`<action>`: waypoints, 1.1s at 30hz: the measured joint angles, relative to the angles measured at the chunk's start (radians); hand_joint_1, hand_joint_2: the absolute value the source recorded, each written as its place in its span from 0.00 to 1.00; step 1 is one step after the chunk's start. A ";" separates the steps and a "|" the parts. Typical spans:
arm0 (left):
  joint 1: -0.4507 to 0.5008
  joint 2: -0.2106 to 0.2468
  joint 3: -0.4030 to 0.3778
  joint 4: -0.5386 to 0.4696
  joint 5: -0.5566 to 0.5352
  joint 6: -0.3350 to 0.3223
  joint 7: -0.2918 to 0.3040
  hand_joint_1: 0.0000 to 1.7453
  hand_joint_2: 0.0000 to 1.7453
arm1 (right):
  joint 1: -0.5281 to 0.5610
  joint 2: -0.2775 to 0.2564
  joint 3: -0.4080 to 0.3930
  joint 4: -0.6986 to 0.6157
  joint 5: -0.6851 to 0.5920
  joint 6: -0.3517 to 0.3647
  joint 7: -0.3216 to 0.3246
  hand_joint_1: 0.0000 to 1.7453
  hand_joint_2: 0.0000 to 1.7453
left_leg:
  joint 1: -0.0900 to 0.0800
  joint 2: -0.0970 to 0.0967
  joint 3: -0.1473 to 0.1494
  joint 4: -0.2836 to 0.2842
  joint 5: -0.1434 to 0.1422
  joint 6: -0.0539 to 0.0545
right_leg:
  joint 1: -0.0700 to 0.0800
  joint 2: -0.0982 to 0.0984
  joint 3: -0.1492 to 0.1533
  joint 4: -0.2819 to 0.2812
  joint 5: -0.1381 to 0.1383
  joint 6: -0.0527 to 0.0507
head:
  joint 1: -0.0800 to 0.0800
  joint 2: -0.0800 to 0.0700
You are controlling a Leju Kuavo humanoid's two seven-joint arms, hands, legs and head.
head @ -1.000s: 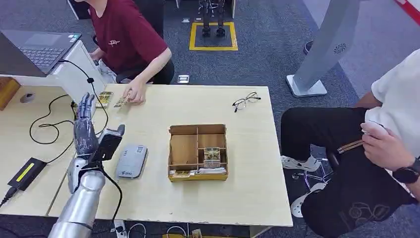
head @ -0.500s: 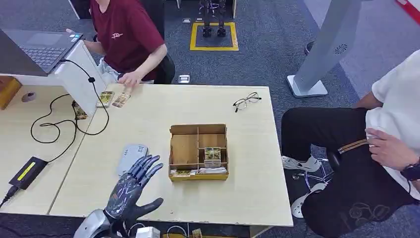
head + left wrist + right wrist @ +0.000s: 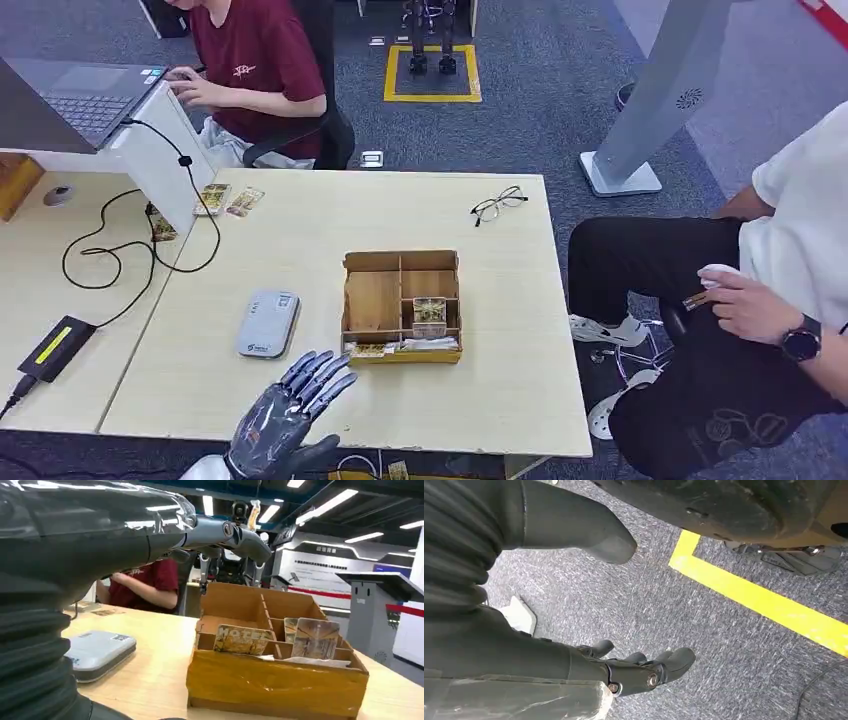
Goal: Pass the card to the sensor for recognition and then transmit it.
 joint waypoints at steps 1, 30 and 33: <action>-0.001 0.000 -0.003 0.010 -0.027 0.018 0.019 0.00 1.00 | -0.001 0.000 0.000 0.000 0.000 0.000 0.000 0.00 1.00 | 0.000 0.000 0.000 0.000 0.000 0.000 | 0.000 0.000 0.000 0.000 0.000 0.000 | 0.000 0.000; -0.141 -0.166 -0.009 0.221 -0.055 0.098 0.133 0.00 1.00 | -0.001 0.001 0.015 -0.016 -0.005 -0.002 0.036 0.00 1.00 | 0.000 0.000 0.000 0.000 0.000 0.000 | 0.000 0.000 0.000 0.000 0.000 0.000 | 0.000 0.000; -0.145 -0.174 -0.009 0.227 -0.053 0.098 0.133 0.00 1.00 | -0.001 0.001 0.015 -0.019 -0.005 -0.002 0.036 0.00 1.00 | 0.000 0.000 0.000 0.000 0.000 0.000 | 0.000 0.000 0.000 0.000 0.000 0.000 | 0.000 0.000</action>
